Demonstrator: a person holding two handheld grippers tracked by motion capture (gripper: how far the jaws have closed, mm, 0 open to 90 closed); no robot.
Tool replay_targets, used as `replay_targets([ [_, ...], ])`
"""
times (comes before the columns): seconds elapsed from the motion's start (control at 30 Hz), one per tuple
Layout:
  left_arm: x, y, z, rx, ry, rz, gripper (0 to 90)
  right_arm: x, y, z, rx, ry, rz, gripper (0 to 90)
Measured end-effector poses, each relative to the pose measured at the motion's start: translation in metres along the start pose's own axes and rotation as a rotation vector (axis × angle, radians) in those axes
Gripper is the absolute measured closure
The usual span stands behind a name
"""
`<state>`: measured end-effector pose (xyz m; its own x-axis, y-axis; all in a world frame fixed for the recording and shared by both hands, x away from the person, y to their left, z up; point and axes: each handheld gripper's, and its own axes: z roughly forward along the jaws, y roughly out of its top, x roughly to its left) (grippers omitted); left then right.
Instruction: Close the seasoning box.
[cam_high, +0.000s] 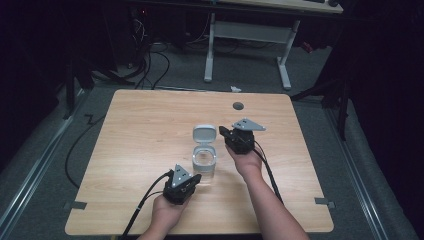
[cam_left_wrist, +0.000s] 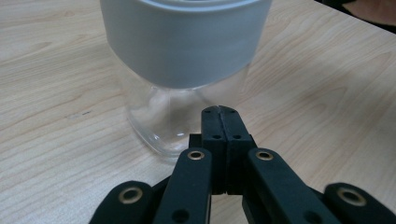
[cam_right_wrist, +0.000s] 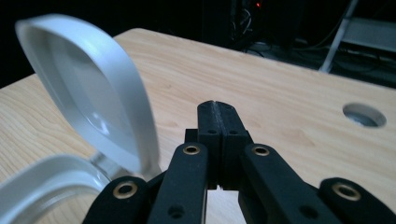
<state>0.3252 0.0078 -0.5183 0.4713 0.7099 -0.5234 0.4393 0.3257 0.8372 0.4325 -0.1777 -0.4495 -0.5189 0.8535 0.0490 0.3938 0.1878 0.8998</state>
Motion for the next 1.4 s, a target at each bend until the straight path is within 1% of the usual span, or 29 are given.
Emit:
replay_targets([
  [0.03, 0.0, 0.0, 0.0, 0.0, 0.0, 0.0, 90.0, 0.0, 0.0, 0.0, 0.0, 0.0, 0.0, 89.9],
  [0.13, 0.001, 0.0, 0.002, -0.007, 0.01, -0.008, 90.0, 0.006, 0.007, 0.002, -0.011, 0.009, -0.007, 89.9],
  [0.2, 0.001, -0.001, 0.003, -0.007, 0.01, -0.008, 90.0, 0.007, 0.008, 0.002, -0.016, 0.014, -0.01, 89.9],
  [0.23, 0.001, -0.001, 0.003, -0.003, 0.013, 0.0, 90.0, 0.008, 0.008, 0.002, -0.017, 0.016, -0.012, 90.0],
  [0.3, 0.003, -0.001, 0.005, -0.001, 0.018, 0.001, 90.0, 0.01, 0.01, 0.002, -0.022, 0.023, -0.021, 90.0],
  [0.43, 0.003, -0.001, 0.006, 0.001, 0.017, 0.0, 90.0, 0.01, 0.01, 0.001, -0.029, 0.03, -0.021, 90.0],
  [0.57, 0.001, -0.001, 0.006, 0.001, 0.015, 0.003, 90.0, 0.014, 0.008, -0.003, -0.027, 0.04, -0.035, 90.0],
  [0.6, 0.001, 0.0, 0.005, -0.002, 0.017, 0.002, 90.0, 0.018, 0.006, -0.007, -0.031, 0.046, -0.049, 90.0],
  [0.63, 0.001, 0.0, 0.005, -0.002, 0.017, 0.002, 90.0, 0.018, 0.006, -0.007, -0.031, 0.046, -0.049, 90.0],
  [0.7, 0.001, 0.0, 0.006, -0.004, 0.017, 0.0, 90.0, 0.024, 0.002, -0.013, -0.033, 0.052, -0.067, 90.0],
  [0.77, 0.001, 0.0, 0.006, -0.004, 0.018, 0.0, 90.0, 0.026, 0.001, -0.015, -0.035, 0.058, -0.064, 90.0],
  [0.83, 0.001, 0.0, 0.005, -0.005, 0.019, 0.003, 90.0, 0.029, -0.004, -0.02, -0.035, 0.063, -0.074, 90.0],
  [0.87, 0.001, 0.0, 0.005, -0.005, 0.019, 0.002, 90.0, 0.033, -0.009, -0.027, -0.038, 0.069, -0.079, 90.0],
  [0.9, 0.001, 0.0, 0.005, -0.005, 0.019, 0.002, 90.0, 0.033, -0.009, -0.027, -0.038, 0.069, -0.079, 90.0],
  [0.97, 0.0, 0.0, 0.005, -0.003, 0.018, 0.002, 90.0, 0.035, -0.015, -0.035, -0.042, 0.073, -0.085, 90.0],
  [1.0, 0.0, -0.001, 0.006, -0.001, 0.017, 0.006, 90.0, 0.035, -0.015, -0.035, -0.042, 0.073, -0.085, 90.0],
  [1.03, 0.0, -0.001, 0.006, -0.001, 0.016, 0.001, 90.0, 0.036, -0.017, -0.037, -0.035, 0.068, -0.091, 90.0],
  [1.07, 0.0, -0.001, 0.006, 0.002, 0.016, 0.002, 90.0, 0.037, -0.019, -0.038, -0.031, 0.075, -0.086, 90.0],
  [1.13, -0.001, -0.002, 0.007, 0.001, 0.014, 0.004, 90.0, 0.04, -0.024, -0.038, -0.017, 0.078, -0.098, 89.9],
  [1.2, -0.001, -0.002, 0.006, -0.002, 0.013, 0.004, 90.0, 0.042, -0.026, -0.04, -0.024, 0.08, -0.096, 89.9],
  [1.23, -0.001, -0.001, 0.006, -0.004, 0.012, 0.007, 90.0, 0.043, -0.026, -0.045, -0.042, 0.078, -0.096, 89.8],
  [1.33, 0.002, 0.0, 0.004, -0.006, 0.014, -0.004, 90.0, 0.041, -0.027, -0.056, -0.074, 0.068, -0.093, 89.6],
  [1.4, 0.003, 0.001, -0.001, -0.003, 0.002, -0.008, 90.0, 0.035, -0.032, -0.063, -0.078, 0.059, -0.078, 89.0],
])
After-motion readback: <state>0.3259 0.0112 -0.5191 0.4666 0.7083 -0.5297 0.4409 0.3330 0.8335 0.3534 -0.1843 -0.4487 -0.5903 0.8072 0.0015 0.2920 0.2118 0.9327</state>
